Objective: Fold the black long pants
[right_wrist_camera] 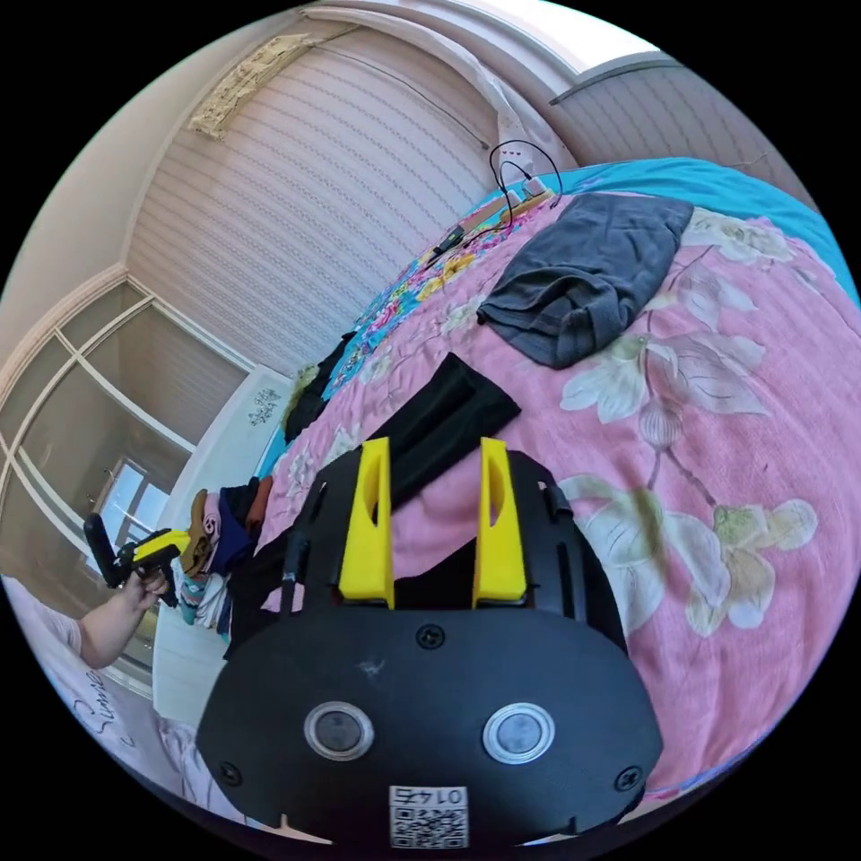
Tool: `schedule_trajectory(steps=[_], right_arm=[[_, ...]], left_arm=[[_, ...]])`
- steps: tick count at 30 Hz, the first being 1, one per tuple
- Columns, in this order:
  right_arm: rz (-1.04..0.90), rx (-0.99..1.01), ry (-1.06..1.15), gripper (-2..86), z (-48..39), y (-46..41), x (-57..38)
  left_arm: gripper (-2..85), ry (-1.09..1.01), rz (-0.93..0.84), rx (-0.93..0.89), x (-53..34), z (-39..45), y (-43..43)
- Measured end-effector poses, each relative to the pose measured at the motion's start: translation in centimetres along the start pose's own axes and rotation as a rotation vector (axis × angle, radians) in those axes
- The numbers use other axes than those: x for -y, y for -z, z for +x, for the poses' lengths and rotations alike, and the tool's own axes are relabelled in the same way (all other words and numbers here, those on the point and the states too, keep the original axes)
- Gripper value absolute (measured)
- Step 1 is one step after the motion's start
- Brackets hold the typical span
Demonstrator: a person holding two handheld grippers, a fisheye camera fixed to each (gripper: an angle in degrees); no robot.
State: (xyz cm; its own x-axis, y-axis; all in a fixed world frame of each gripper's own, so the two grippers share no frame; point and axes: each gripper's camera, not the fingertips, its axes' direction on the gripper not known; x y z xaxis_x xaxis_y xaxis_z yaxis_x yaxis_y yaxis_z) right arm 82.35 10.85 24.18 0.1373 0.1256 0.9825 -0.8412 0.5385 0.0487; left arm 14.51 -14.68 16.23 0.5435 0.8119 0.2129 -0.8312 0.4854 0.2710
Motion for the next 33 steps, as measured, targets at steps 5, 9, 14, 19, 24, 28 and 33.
schedule_trajectory(steps=[5,9,14,19,24,28,33], right_arm=[[-0.025,-0.046,-0.055,16.8,2.1,-1.7,-0.2],[-0.016,-0.042,-0.064,13.9,2.7,-2.0,-0.5],[-0.08,-0.036,0.006,5.0,1.7,-3.5,-0.6],[-0.073,0.018,-0.037,0.9,3.0,-2.7,-0.8],[-0.125,0.062,-0.015,0.5,3.3,-0.8,0.0],[-0.276,0.101,-0.016,0.5,5.4,-1.0,1.0],[-0.278,0.18,-0.071,1.3,7.7,-1.1,0.7]], left_arm=[[5.8,-0.106,0.035,-0.143,8.0,2.4,-8.3],[6.8,-0.176,0.001,-0.194,14.1,5.2,-15.9],[6.2,-0.227,-0.197,-0.077,18.6,9.0,-24.3],[0.4,-0.248,-0.235,0.028,20.8,10.2,-25.6],[-0.5,-0.204,-0.128,0.117,23.0,7.5,-23.5],[-0.7,-0.055,-0.147,0.02,23.9,4.3,-24.8],[-0.6,-0.063,-0.149,0.021,23.3,4.6,-25.2]])
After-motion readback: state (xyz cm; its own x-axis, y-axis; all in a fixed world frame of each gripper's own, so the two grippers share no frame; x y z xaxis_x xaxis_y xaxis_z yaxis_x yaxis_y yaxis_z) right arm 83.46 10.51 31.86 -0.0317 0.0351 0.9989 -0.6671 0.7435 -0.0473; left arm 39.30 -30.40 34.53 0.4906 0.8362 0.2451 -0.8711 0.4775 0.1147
